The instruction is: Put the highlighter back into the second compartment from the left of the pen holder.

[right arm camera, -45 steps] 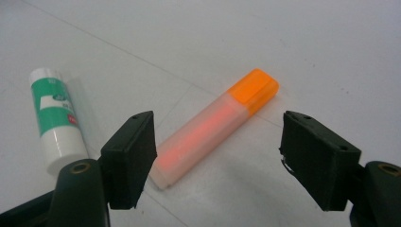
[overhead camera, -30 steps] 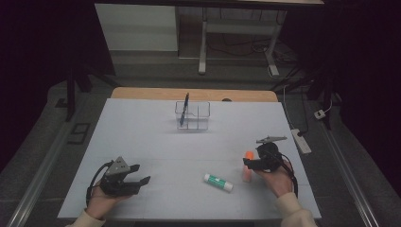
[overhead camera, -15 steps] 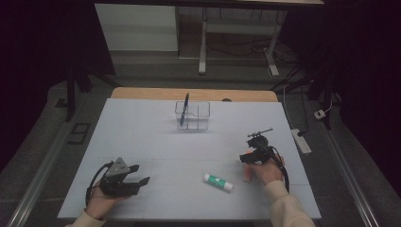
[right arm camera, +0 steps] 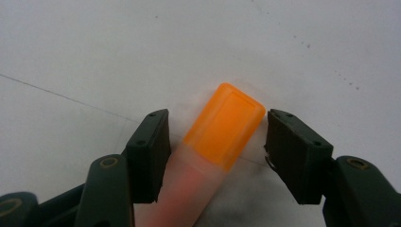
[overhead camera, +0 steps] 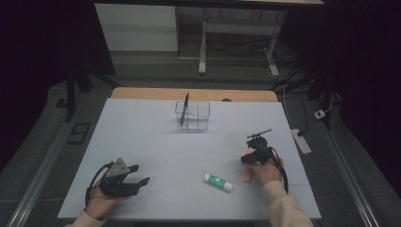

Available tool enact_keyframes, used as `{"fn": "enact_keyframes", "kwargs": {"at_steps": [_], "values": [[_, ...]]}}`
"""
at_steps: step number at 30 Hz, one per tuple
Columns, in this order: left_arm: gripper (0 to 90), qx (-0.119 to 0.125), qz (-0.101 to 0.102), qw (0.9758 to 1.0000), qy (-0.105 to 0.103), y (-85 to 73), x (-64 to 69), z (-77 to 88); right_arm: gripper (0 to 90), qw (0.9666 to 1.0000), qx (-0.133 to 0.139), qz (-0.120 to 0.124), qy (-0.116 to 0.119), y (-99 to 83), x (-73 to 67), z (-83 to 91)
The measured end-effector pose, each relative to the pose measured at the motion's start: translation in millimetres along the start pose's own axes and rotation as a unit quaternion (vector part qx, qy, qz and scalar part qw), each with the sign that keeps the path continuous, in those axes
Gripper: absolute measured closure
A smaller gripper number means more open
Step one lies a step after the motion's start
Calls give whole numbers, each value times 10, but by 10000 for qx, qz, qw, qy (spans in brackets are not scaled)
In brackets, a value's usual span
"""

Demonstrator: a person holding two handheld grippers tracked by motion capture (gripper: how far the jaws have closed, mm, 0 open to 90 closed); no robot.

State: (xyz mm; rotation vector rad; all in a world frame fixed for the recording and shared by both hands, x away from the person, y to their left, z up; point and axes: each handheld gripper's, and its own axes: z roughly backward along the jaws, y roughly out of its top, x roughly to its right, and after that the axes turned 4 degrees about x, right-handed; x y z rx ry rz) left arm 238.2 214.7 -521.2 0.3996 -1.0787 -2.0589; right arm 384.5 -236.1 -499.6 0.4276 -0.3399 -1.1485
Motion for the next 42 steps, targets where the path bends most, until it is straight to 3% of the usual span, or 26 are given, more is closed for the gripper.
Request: {"fn": "enact_keyframes", "kwargs": {"at_steps": [4, 10, 17, 24, 30, 42], "values": [[347, -8, -20, 10000, 13, -2, 5, -1, 475, 10000, -36, 13, -5, 17, -13, 3], [348, -25, -24, 10000, 18, -6, 1, -3, 631, 10000, -36, -24, 14, 50, -12, -1], [348, -41, -29, 10000, 24, -11, 2, -8, 642, 9999, -112, 32, 31, 80, -6, 10], [348, -47, 12, 10000, 19, -28, -12, -8, 644, 9996, 267, 2, 126, 136, 23, 159], [347, -46, 30, 10000, 32, -30, -15, -10, 645, 9973, 682, -63, 248, 188, 68, 341], [347, -48, 47, 10000, 59, -33, -23, -13, 644, 9883, 1385, -135, 618, 177, 97, 494]]}}
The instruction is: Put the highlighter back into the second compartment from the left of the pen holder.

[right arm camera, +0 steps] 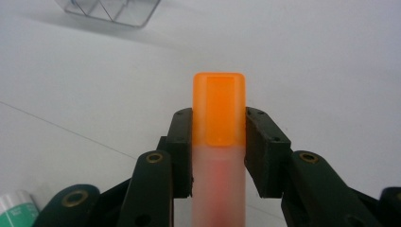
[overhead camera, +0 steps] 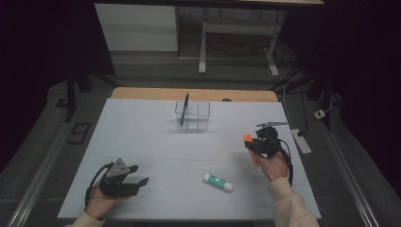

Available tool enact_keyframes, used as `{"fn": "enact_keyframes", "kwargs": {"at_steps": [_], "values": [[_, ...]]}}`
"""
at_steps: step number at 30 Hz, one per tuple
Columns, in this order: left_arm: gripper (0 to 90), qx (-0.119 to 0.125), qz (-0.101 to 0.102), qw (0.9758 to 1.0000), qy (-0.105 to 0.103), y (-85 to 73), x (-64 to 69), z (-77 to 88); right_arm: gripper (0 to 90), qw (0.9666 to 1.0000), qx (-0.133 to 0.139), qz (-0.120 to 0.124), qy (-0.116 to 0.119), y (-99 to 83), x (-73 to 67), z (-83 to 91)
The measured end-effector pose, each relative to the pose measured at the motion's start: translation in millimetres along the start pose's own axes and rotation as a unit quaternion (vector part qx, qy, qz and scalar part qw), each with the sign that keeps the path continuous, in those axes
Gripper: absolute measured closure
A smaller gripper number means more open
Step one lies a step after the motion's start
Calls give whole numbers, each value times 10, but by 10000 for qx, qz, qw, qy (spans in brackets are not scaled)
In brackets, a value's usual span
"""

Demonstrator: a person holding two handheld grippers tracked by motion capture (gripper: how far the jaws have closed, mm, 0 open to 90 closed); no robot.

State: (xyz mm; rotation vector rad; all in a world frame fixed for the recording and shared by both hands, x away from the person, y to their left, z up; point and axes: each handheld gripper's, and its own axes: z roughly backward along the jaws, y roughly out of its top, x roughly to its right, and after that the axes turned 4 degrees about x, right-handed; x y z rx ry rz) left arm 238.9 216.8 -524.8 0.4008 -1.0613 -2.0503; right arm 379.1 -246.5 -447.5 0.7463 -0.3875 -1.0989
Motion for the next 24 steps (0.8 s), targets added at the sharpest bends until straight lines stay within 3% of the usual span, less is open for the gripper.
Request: {"fn": "enact_keyframes", "kwargs": {"at_steps": [10, 15, 24], "values": [[347, -5, 46, 10000, 10, -2, -5, 1, 644, 9974, 615, 42, 375, -29, -49, 29], [346, -27, 9, 10000, -17, -3, 6, -9, 643, 9937, 939, -143, 587, -31, -29, 77], [346, -22, 4, 10000, -14, -7, 8, -10, 643, 9889, 1311, 60, 697, 25, -57, 155]]}}
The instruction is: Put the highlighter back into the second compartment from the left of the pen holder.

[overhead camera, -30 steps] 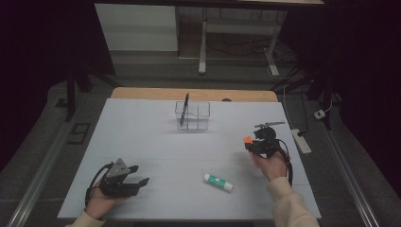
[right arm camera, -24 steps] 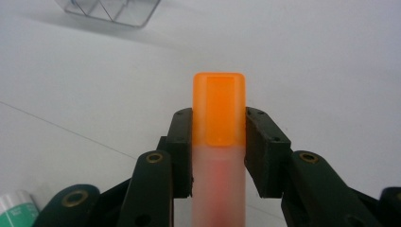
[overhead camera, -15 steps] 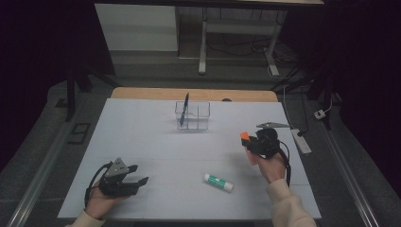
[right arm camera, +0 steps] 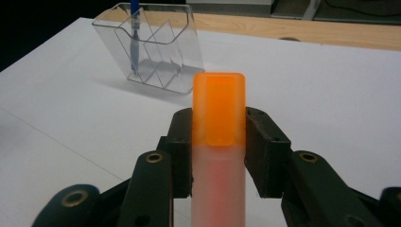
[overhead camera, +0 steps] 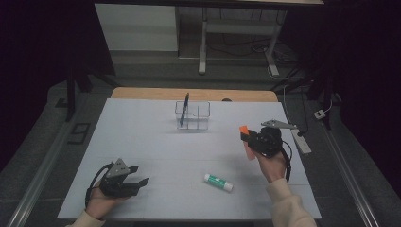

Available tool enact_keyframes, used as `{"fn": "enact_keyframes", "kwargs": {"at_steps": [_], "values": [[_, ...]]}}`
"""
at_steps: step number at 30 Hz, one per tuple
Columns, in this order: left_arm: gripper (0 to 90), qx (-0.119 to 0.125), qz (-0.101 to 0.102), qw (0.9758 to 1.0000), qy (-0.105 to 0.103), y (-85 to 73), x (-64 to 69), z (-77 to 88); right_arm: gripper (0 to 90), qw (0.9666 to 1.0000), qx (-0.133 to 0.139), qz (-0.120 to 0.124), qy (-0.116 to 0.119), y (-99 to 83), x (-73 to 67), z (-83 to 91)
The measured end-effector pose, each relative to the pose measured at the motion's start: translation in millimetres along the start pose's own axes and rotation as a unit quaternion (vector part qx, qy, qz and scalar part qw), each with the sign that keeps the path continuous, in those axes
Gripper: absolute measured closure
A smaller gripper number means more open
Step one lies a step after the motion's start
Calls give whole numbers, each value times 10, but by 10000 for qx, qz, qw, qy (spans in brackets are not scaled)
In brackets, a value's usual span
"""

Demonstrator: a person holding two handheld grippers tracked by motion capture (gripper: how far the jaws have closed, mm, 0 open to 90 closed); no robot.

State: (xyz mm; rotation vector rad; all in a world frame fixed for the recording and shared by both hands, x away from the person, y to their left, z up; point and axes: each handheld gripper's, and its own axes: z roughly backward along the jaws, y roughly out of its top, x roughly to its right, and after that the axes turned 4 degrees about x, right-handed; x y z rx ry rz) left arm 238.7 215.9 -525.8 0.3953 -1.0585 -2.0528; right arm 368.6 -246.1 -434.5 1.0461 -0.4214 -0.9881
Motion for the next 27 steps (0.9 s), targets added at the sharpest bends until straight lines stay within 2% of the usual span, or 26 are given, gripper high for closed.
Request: {"fn": "enact_keyframes", "kwargs": {"at_steps": [27], "values": [[346, 40, 50, 10000, 1, -4, -17, 6, 642, 9986, 342, 189, 345, 159, -173, -100]]}}
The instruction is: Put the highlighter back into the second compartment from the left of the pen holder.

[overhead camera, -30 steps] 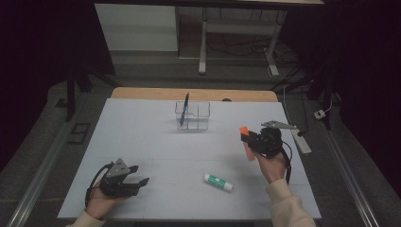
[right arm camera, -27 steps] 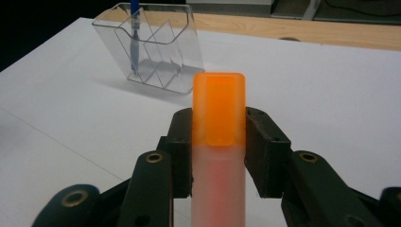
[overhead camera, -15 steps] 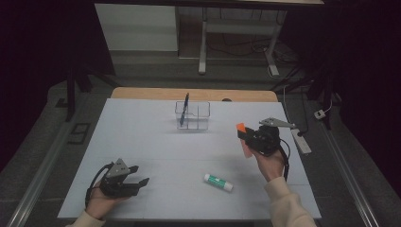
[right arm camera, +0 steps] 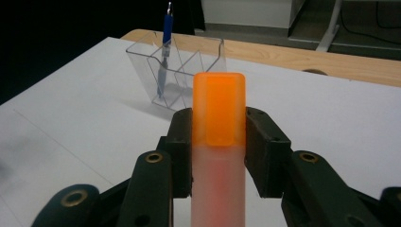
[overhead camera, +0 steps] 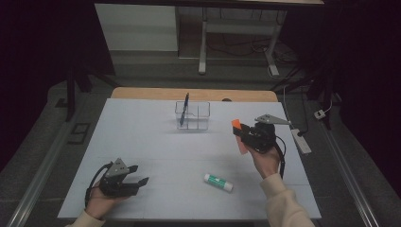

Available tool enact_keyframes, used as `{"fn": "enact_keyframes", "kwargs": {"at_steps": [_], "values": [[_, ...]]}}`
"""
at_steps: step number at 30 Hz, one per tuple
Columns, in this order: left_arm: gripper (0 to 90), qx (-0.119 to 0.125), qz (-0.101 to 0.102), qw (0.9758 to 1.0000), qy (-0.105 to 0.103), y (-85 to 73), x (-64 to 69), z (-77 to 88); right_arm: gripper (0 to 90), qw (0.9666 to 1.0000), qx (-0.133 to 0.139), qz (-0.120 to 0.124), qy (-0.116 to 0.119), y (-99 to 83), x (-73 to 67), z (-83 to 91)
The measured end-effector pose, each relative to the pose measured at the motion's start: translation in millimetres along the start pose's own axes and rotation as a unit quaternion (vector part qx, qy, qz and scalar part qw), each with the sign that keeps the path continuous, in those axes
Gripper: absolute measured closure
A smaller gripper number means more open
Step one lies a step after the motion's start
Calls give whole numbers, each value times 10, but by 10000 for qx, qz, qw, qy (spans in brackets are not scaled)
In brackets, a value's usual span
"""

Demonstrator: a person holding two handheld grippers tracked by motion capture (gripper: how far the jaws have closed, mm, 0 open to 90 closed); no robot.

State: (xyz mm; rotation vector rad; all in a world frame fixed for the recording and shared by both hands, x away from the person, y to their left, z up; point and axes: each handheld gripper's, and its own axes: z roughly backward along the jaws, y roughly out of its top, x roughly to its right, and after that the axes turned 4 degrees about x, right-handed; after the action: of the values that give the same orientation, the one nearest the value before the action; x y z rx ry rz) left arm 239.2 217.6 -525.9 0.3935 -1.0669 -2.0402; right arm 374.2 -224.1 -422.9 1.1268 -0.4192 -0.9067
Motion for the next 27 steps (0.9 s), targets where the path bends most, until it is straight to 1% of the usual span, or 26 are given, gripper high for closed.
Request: {"fn": "enact_keyframes", "kwargs": {"at_steps": [8, 16, 27], "values": [[345, -17, -10, 10000, 2, -2, 0, -4, 642, 9999, 148, 3, 66, 105, -81, -100], [344, -16, -11, 10000, -12, 10, 9, -15, 642, 9996, 258, 88, 107, 207, -145, -186], [341, -7, 14, 10000, 4, 2, -6, -8, 641, 9991, 406, 60, 107, 307, -171, -279]]}}
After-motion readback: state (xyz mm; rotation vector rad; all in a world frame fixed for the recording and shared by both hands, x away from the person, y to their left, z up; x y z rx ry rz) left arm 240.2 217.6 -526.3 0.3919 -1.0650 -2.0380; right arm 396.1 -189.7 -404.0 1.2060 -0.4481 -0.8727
